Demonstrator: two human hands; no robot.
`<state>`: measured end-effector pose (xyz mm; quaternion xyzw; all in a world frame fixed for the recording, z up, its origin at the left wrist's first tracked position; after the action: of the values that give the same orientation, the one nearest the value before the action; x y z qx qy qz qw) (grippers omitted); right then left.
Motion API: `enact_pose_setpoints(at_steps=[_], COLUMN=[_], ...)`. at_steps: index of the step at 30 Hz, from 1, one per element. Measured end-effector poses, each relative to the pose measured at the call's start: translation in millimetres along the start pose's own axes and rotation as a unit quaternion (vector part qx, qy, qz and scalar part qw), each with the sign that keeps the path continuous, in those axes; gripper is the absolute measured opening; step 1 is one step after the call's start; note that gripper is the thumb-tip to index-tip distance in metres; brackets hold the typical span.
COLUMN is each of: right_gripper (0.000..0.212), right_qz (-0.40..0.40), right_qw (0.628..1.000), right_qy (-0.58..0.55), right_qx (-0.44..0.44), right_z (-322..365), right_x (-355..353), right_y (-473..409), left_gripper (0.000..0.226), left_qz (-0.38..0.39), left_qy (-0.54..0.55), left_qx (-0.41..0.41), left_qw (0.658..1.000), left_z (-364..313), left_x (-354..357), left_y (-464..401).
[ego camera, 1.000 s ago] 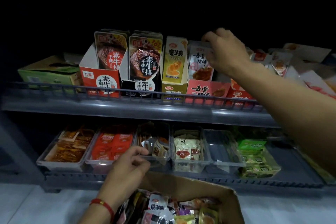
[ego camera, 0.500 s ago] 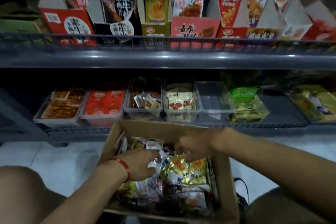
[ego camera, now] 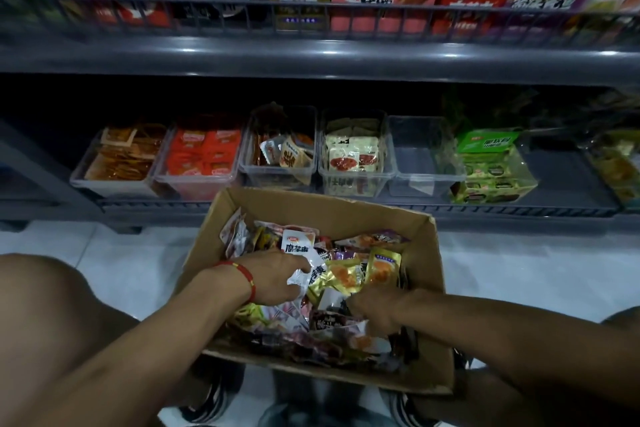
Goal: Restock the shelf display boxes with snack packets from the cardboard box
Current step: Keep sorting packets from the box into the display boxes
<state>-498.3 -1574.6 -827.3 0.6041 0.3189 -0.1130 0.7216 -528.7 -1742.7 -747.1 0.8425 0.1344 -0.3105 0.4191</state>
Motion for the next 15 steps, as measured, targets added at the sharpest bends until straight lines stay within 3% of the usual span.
enact_pose_setpoints(at_steps=[4,9,11,15], right_gripper=[0.029,0.013,0.01,0.011], right_qz=[-0.031,-0.089,-0.087,-0.128], right_qw=[0.999,0.975,0.949,0.884], right_qy=[-0.013,-0.188,-0.286,-0.437], right_qx=[0.004,-0.074,-0.102,-0.105], right_z=[0,-15,-20,-29], right_x=[-15,-75,-90,-114], right_y=[-2,17,30,49], left_gripper=[0.052,0.074,0.065,0.035], left_qz=[-0.009,-0.118,-0.173,-0.27], left_qy=[0.029,0.15,0.24,0.444], left_qx=[-0.004,0.005,0.008,0.016], left_qw=[1.0,0.982,0.955,0.854], left_z=[4,4,5,14], left_x=[3,-10,-17,-29], left_y=[-2,0,4,9])
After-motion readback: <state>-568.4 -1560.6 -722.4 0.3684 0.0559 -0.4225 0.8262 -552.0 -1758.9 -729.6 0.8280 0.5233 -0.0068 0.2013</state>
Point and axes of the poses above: each hand's wrist, its own y-axis away from the middle knuckle, its own x-axis out of the palm, z = x × y, the point moved 7 cm from there along -y, towards the middle knuckle, and after that the axes turned 13 degrees about x, right-handed, at the moved point
